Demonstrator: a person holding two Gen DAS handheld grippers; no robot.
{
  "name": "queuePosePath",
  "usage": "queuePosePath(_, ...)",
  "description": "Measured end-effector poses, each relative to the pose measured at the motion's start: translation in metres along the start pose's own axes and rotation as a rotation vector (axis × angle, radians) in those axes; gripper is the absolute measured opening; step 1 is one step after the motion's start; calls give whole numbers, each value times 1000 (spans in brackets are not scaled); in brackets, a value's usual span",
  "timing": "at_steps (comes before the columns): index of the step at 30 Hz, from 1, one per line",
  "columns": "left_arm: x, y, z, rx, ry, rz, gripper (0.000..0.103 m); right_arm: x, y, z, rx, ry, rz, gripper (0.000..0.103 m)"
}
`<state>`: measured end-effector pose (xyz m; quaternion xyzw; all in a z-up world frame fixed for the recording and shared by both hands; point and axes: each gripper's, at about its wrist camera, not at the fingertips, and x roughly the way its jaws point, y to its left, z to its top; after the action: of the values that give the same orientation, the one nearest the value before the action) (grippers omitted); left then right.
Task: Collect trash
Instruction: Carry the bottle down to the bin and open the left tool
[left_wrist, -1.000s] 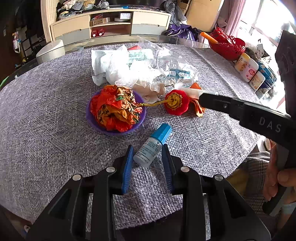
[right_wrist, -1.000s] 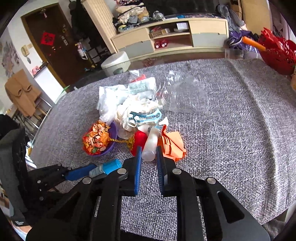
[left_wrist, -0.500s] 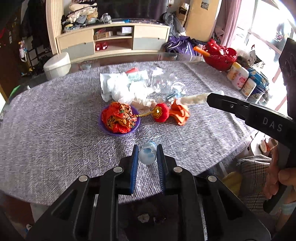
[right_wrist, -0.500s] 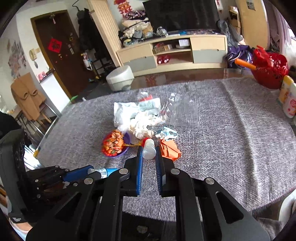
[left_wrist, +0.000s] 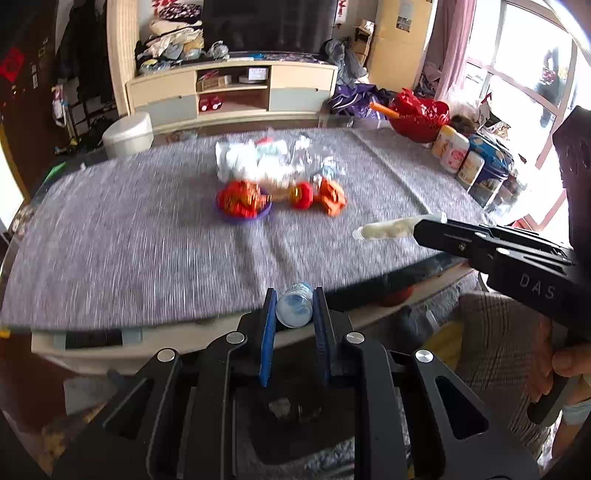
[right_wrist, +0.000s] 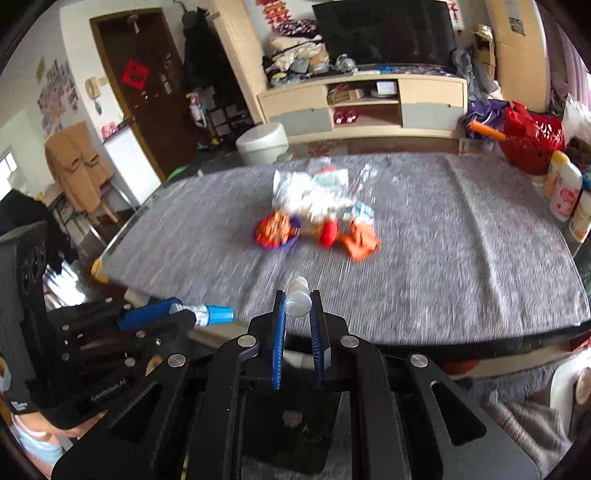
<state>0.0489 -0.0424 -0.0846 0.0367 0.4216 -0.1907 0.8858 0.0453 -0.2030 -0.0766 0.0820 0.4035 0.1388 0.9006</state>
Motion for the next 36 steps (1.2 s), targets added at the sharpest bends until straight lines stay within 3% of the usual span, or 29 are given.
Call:
queuePosePath(8, 13, 8, -49, -62, 89, -6, 18, 21, 3, -47, 12, 116, -9, 14)
queuePosePath(19, 73, 14, -112, -104, 290, -41, 18, 79, -6, -102, 67, 302, -6, 14)
queuePosePath(29, 87, 23, -121, -130, 345, -30, 19, 104, -4, -109, 76, 381, -3, 16)
queuePosePath(31, 87, 24, -120, -129, 349, -22, 24, 105, -4, -108, 70, 381, -10, 16)
queuePosePath(33, 88, 24, -119, -126, 349, -10, 38, 105, -5, -106, 70, 380, -18, 30)
queuePosePath(34, 87, 25, -119, -126, 347, -5, 41, 105, -6, -105, 69, 376, -19, 47)
queuePosePath(35, 86, 25, -118, -126, 345, 2, 43, 103, -7, -103, 67, 366, -27, 54)
queuePosePath(36, 86, 26, -116, -126, 344, 5, 47, 102, -7, -102, 66, 361, -33, 55)
